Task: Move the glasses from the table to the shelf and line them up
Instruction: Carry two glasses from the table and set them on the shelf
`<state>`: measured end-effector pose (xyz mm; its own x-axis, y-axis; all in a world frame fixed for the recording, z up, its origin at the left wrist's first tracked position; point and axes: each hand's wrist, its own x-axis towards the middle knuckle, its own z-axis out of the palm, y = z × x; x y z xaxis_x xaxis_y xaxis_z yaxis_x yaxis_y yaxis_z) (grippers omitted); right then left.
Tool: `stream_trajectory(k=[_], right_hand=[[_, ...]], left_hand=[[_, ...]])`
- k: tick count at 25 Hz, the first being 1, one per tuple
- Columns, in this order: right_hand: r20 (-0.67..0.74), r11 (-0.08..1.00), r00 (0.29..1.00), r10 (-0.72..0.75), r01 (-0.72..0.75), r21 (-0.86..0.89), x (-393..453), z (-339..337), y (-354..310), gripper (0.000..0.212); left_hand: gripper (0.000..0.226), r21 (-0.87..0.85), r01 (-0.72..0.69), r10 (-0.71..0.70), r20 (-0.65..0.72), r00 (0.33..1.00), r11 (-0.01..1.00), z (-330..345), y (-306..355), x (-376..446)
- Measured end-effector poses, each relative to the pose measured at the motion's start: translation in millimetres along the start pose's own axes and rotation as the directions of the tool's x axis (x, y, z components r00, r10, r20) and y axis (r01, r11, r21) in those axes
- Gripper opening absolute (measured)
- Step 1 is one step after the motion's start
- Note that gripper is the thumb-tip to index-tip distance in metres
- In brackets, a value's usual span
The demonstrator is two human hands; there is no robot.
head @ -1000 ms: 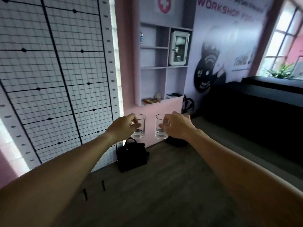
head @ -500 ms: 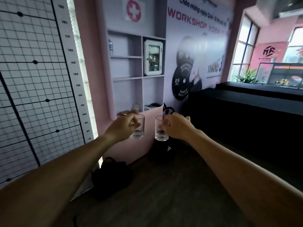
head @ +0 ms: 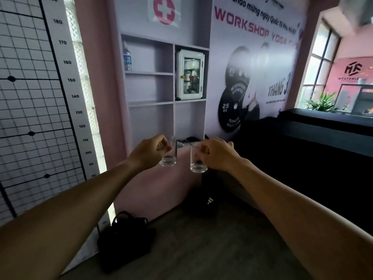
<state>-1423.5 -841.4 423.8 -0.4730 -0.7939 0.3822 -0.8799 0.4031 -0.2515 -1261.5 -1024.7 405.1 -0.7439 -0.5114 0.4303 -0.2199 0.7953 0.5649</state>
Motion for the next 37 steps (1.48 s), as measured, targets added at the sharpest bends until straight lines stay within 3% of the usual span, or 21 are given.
stream_trajectory(k=[3, 6, 12, 17, 25, 31, 37], right_hand=[[0.006, 1.000, 1.000, -0.019, 0.018, 0.020, 51.4, 25.0, 19.8, 0.024], [0.002, 0.999, 0.999, -0.045, 0.045, 0.029, 111.1, 50.3, 36.1, 0.022], [0.015, 0.999, 0.999, -0.051, 0.051, 0.013, 239.4, 77.2, 52.0, 0.025], [-0.059, 0.997, 0.997, -0.058, 0.061, 0.048, 346.8, 97.6, 61.8, 0.023], [-0.031, 0.976, 0.981, -0.193, 0.195, 0.097, 474.8, 147.1, 81.2, 0.020], [-0.057, 0.931, 0.942, -0.329, 0.334, 0.144, 574.0, 158.0, 92.6, 0.021], [-0.103, 0.867, 0.890, -0.444, 0.456, 0.201, 647.3, 175.0, 93.8, 0.018]], left_hand=[[0.025, -0.001, 0.023, -0.023, -0.005, 1.000, 1.000, 12.6, -25.8, 46.6], [0.008, 0.040, 0.025, -0.024, -0.026, 0.999, 0.999, 23.4, -60.7, 100.7], [0.008, 0.047, -0.004, 0.006, -0.039, 0.999, 0.999, 25.4, -116.7, 219.6], [0.016, 0.072, -0.010, 0.016, -0.081, 0.997, 0.997, 15.3, -159.6, 312.8], [0.016, 0.129, 0.046, -0.025, -0.159, 0.987, 0.991, 17.5, -221.6, 408.9], [0.016, 0.208, 0.156, -0.091, -0.289, 0.953, 0.966, 13.2, -246.1, 471.1], [0.014, 0.267, 0.201, -0.062, -0.451, 0.890, 0.942, 7.0, -257.9, 508.8]])
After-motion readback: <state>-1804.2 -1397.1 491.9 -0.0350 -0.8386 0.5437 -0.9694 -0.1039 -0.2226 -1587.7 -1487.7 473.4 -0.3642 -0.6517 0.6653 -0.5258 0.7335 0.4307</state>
